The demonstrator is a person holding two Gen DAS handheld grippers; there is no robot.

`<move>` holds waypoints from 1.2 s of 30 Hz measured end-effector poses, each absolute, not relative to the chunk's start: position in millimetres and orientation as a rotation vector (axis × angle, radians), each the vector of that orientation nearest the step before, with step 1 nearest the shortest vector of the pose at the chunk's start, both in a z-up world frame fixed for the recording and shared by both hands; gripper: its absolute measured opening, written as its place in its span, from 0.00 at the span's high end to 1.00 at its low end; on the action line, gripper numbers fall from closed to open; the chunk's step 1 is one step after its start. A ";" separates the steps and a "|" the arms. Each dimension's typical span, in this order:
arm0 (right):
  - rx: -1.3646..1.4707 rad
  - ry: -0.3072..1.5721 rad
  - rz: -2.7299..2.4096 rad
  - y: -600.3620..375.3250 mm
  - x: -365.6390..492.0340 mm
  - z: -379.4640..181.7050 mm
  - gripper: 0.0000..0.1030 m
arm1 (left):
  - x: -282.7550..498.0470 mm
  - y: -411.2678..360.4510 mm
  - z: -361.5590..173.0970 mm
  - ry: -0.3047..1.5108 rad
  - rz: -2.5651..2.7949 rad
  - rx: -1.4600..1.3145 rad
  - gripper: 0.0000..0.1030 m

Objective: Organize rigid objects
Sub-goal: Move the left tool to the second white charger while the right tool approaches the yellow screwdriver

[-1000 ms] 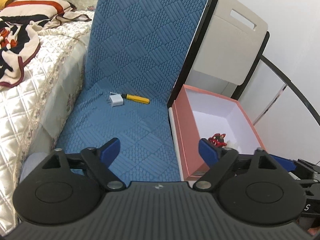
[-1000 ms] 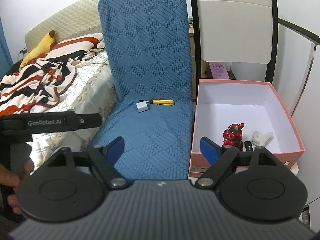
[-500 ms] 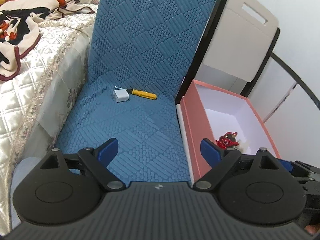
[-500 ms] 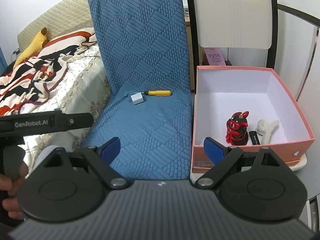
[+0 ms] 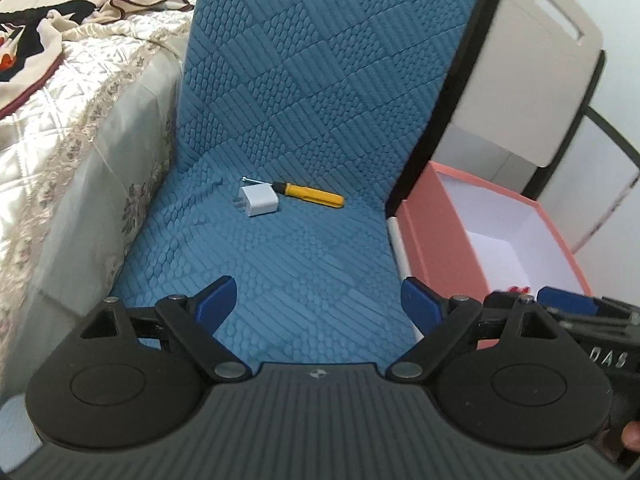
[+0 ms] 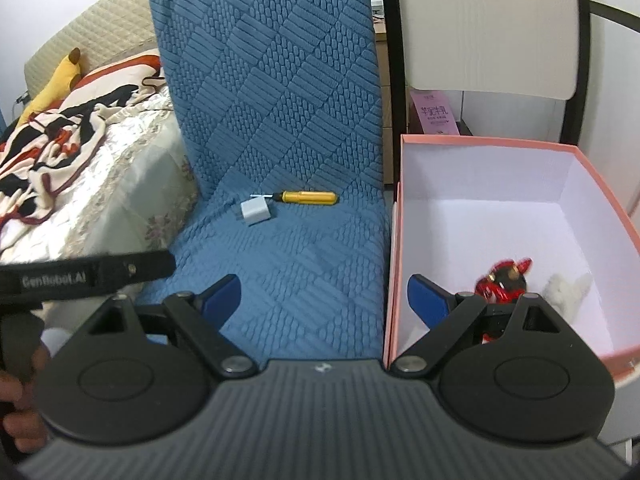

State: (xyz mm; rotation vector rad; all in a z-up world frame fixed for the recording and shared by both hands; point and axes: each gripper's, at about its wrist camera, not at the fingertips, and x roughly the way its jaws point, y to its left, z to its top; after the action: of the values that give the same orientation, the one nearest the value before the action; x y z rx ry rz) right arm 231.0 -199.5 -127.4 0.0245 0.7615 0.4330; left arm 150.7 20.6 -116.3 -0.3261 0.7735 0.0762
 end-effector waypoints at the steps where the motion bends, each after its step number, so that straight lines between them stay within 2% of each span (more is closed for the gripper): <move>1: 0.027 0.761 0.437 -196.5 237.8 -129.5 0.11 | 157.5 22.5 -119.8 0.774 0.078 -0.329 0.11; 14: 0.007 0.803 0.483 -135.4 334.8 -165.7 0.11 | 251.5 52.4 -184.6 0.801 0.073 -0.312 0.11; 25: 0.032 0.890 0.528 -110.6 418.5 -204.2 0.12 | 309.1 73.5 -211.7 0.820 0.078 -0.276 0.12; 27: 0.034 0.923 0.529 -105.7 434.4 -213.0 0.23 | 319.7 79.9 -218.7 0.833 0.087 -0.291 0.12; 31: -0.005 0.962 0.538 -90.8 462.2 -230.1 0.24 | 334.8 85.1 -228.1 0.845 0.098 -0.296 0.14; 33: -0.025 0.978 0.545 -84.6 473.9 -238.8 0.28 | 341.5 86.2 -230.7 0.841 0.100 -0.285 0.17; 36: -0.061 0.993 0.550 -78.3 490.4 -249.9 0.31 | 350.6 88.3 -233.4 0.836 0.102 -0.268 0.20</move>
State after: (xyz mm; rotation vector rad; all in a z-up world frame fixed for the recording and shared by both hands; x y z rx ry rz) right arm 490.4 -78.3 -249.9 -0.0612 0.9933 0.5495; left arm 350.6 88.3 -233.4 -0.2676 0.8361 0.1019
